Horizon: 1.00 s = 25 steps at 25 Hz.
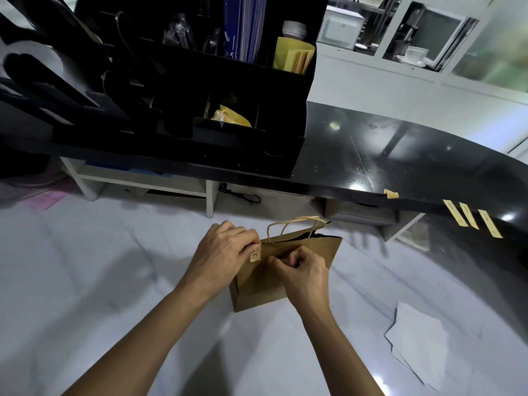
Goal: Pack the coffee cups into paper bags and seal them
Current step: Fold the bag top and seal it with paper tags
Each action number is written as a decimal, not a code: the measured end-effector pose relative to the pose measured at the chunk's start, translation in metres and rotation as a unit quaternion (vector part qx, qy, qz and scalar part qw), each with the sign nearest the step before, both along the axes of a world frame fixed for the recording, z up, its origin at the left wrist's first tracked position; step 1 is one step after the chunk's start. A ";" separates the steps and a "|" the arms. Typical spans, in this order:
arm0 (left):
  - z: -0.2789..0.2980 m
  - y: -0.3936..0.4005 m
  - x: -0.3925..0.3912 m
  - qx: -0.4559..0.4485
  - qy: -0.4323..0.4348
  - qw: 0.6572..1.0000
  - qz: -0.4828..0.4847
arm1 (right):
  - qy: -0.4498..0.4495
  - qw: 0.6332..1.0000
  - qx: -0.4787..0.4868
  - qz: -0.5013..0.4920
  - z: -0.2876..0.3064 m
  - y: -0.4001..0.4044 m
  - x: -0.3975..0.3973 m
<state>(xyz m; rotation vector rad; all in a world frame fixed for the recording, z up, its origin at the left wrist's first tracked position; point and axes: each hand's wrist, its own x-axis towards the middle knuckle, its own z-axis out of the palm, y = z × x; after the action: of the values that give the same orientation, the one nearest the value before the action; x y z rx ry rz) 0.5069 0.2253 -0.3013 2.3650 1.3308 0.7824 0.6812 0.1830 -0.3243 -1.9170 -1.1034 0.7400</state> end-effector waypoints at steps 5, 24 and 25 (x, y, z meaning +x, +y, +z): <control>0.004 0.004 -0.010 0.013 0.015 1.000 0.012 | 0.012 0.999 0.012 -0.039 0.004 0.004 0.011; 0.003 0.004 -0.020 0.041 0.023 0.992 0.113 | 0.078 0.995 0.058 -0.031 0.021 0.013 0.037; 0.004 0.002 -0.019 0.054 0.011 0.991 0.124 | 0.084 0.994 0.059 -0.022 0.021 0.015 0.038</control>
<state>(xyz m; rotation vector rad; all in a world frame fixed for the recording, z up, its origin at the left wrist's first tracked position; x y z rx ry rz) 0.4880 0.2273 -0.2968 2.3220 1.6529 0.9205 0.7190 0.1980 -0.3028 -1.7409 -0.9759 0.7787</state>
